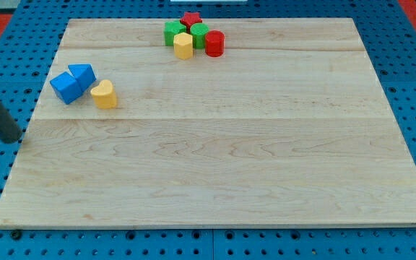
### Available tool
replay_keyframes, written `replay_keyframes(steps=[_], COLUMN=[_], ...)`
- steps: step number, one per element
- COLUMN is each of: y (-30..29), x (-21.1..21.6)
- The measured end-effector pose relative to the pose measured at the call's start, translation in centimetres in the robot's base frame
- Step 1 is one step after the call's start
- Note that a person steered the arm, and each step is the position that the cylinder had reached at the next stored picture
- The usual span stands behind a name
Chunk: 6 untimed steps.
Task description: Push the blue blocks towards the top center of the board
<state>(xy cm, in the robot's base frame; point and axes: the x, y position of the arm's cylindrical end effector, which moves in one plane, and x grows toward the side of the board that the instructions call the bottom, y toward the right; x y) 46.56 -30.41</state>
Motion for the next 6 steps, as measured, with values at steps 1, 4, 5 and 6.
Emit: replay_keyframes(steps=[1,4,5,6], y=[3.8,16.5,19.6,24.2], x=[-8.7,-13.1,-13.3,-11.2])
